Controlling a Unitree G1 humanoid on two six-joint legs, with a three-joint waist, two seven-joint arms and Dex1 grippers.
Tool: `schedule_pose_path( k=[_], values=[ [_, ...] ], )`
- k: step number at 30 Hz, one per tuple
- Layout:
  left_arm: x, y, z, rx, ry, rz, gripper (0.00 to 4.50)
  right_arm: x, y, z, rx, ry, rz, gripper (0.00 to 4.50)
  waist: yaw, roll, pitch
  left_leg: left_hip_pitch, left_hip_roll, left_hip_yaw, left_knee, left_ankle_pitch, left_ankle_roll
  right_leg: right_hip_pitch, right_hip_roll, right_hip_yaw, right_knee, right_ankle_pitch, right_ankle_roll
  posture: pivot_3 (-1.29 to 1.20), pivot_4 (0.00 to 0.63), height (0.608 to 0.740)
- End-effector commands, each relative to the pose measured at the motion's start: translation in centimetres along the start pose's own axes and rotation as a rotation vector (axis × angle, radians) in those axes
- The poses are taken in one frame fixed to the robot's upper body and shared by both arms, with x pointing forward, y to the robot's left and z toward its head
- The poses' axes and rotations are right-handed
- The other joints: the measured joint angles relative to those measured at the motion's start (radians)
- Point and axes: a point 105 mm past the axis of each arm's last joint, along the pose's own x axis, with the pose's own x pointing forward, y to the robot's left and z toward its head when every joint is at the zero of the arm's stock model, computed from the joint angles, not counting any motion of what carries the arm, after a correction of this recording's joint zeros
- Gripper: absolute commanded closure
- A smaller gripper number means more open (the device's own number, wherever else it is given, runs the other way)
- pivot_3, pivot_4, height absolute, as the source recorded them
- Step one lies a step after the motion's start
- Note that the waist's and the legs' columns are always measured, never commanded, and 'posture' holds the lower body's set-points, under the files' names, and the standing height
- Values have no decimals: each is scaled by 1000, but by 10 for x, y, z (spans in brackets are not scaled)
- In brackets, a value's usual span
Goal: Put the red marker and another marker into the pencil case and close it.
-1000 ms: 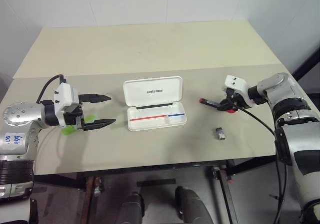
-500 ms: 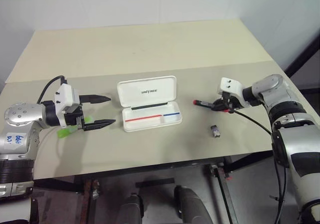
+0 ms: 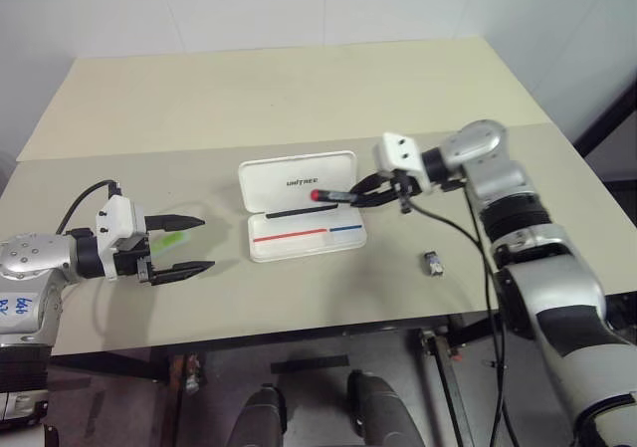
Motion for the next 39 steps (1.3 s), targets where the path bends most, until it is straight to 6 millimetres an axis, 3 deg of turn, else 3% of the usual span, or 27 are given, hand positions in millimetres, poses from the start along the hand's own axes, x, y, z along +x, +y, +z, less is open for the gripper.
schedule_pose_path(
  k=[1, 5, 8, 17, 18, 25, 27, 32, 35, 39],
  values=[
    [0, 2, 8, 43, -12, 23, 625, 17, -2, 21, -75, -29, -9, 3945, 6, 0, 0, 0, 0, 0, 0, 0, 0, -1, 0, 0, 0, 0, 0, 0, 150, 740],
    [3, 1, 7, 39, -20, 25, 625, 36, -1, 25, -99, -24, -15, 3945, 10, 0, 0, -2, 0, 0, -1, 0, 0, -2, 0, 0, 1, 0, 0, 0, 150, 740],
    [8, -1, 7, 34, -39, 32, 625, 48, 2, 16, -157, 49, -14, 3945, 11, 0, 0, -2, 0, 0, 0, 0, 0, -2, 0, 0, 0, 0, 0, 0, 150, 740],
    [17, -5, 8, 23, -74, 46, 625, 51, -9, 0, -313, 191, -94, 3945, 9, 0, 0, -2, 0, 1, -1, 0, 0, -4, 0, 0, 0, 0, -1, 0, 150, 740],
    [18, -5, 8, 22, -75, 47, 625, 52, -10, 2, -314, 181, -106, 3179, 7, 0, 0, -2, 0, 2, -1, 0, 0, -4, 0, 1, 0, 0, -1, 0, 150, 740],
    [22, -8, 9, 14, -89, 51, 625, 57, -14, 18, -294, 108, -130, 711, 5, 0, 0, -2, 0, 3, -1, 0, 0, -5, 1, 1, 1, -1, -1, 0, 150, 740],
    [23, -10, 9, 12, -91, 49, 625, 57, -17, 31, -279, 48, -143, 15, 6, 0, 0, -2, 0, 3, -1, 0, 0, -5, 0, 1, 1, -1, -1, 0, 150, 740],
    [24, -11, 8, 8, -94, 47, 625, 53, -14, 60, -170, -130, -113, 15, 7, 0, 0, -3, 1, 2, -1, 0, 0, -6, 0, 1, 1, -1, -1, 0, 150, 740],
    [22, -12, 7, 4, -92, 46, 625, 39, 5, 86, -105, -317, 6, 15, 10, -1, 0, -3, 1, 2, -1, 0, 0, -6, 0, 1, 1, -1, -1, 0, 150, 740],
    [14, -10, 4, 1, -70, 70, 625, 11, 40, 73, -86, -348, 113, 15, 27, -1, -1, -5, 1, -1, -1, 0, 0, -6, 0, -1, 1, -1, -1, 0, 150, 740]
  ],
)
